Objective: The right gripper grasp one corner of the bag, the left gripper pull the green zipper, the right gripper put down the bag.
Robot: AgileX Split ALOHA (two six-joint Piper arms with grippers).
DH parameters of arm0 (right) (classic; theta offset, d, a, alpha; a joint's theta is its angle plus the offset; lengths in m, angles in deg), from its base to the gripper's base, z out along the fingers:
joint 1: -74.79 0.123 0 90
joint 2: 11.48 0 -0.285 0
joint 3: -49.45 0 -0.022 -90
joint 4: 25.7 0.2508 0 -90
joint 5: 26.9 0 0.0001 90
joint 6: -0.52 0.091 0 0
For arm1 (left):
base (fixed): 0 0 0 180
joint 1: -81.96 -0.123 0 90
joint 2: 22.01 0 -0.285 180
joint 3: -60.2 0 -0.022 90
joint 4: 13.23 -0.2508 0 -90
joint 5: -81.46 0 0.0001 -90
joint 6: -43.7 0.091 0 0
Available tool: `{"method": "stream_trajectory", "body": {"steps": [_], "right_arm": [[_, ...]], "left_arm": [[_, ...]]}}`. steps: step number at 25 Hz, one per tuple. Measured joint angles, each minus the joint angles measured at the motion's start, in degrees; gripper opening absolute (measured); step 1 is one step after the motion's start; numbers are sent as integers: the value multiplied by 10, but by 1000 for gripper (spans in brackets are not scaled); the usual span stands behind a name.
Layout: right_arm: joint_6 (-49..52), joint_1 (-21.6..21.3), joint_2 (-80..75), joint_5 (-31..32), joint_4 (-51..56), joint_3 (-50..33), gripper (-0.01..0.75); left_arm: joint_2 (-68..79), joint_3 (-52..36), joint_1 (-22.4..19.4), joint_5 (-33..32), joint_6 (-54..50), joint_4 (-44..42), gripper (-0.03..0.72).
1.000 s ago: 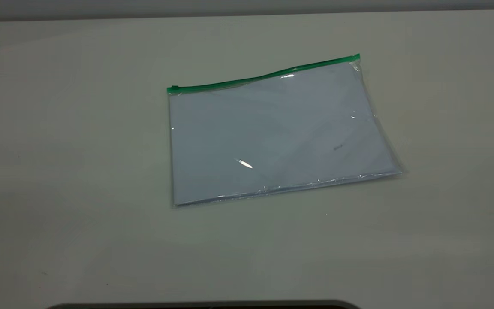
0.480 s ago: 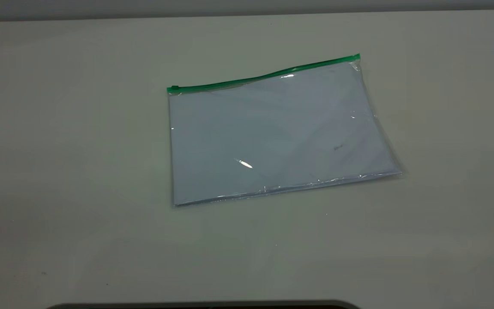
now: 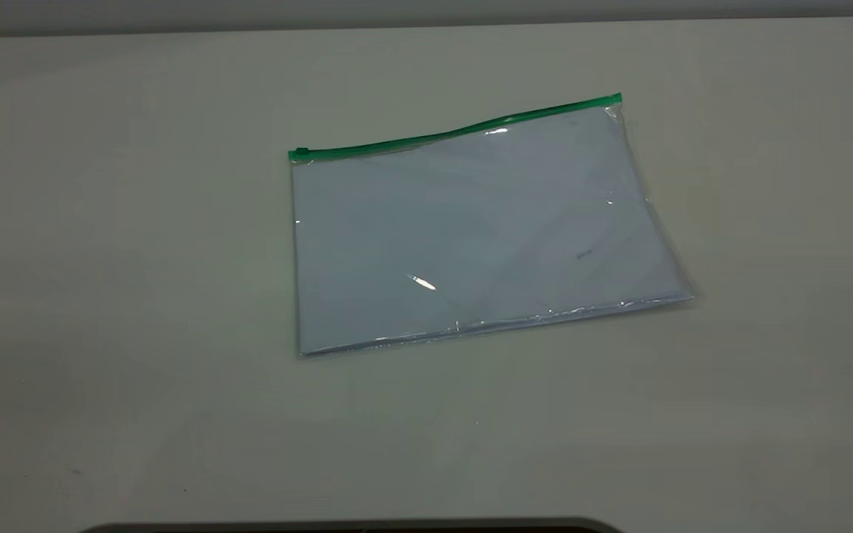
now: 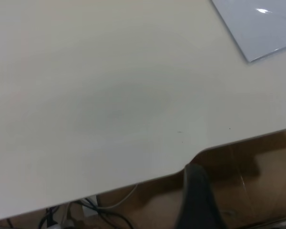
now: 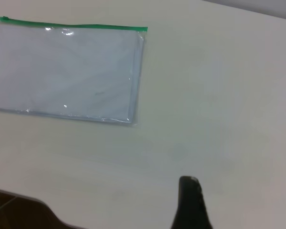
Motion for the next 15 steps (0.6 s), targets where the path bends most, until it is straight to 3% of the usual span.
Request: {"method": "stream_trajectory", "body": {"steps": [4, 11, 15], "right_arm": [[0, 0, 0, 0, 0, 0, 578], [0, 0, 0, 0, 0, 0, 578], [0, 0, 0, 0, 0, 0, 578]], "left_arm": [[-8, 0, -4, 0, 0, 1, 577], [-77, 0, -86, 1, 5, -6, 577], [-85, 0, -96, 0, 4, -6, 577]]}}
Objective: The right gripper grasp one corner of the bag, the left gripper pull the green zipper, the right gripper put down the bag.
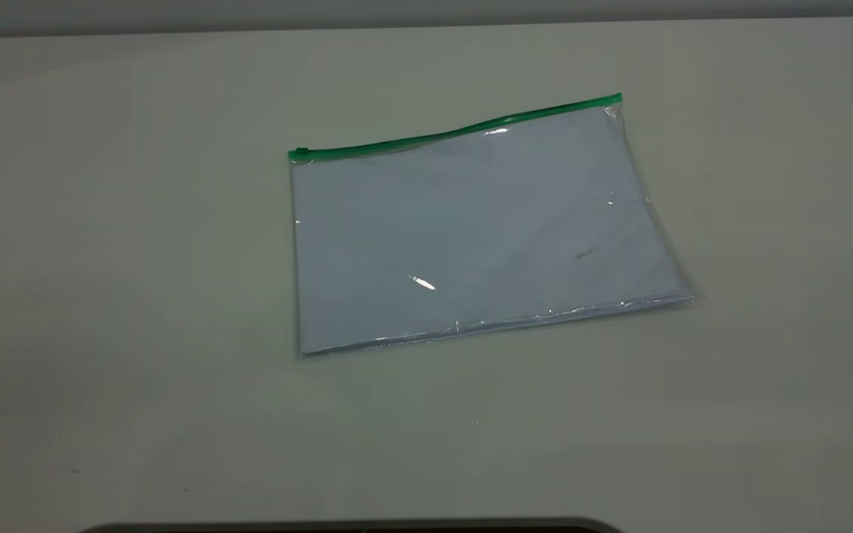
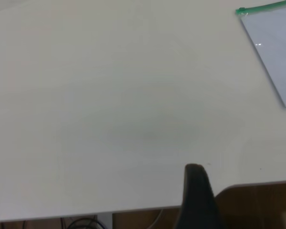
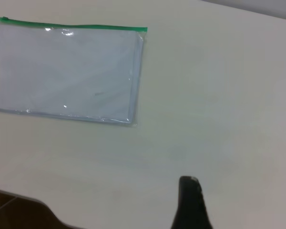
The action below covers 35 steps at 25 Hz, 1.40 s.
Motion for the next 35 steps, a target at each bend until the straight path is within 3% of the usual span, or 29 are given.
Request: {"method": "stream_trajectory", "body": {"steps": [17, 23, 35], "right_arm": [[2, 0, 0, 0, 0, 0, 578], [2, -26, 0, 0, 0, 0, 578], [67, -28, 0, -3, -41, 0, 578]], "left_arm": [[0, 0, -1, 0, -8, 0, 577], [0, 0, -1, 0, -8, 0, 577], [0, 0, -1, 0, -8, 0, 577]]}}
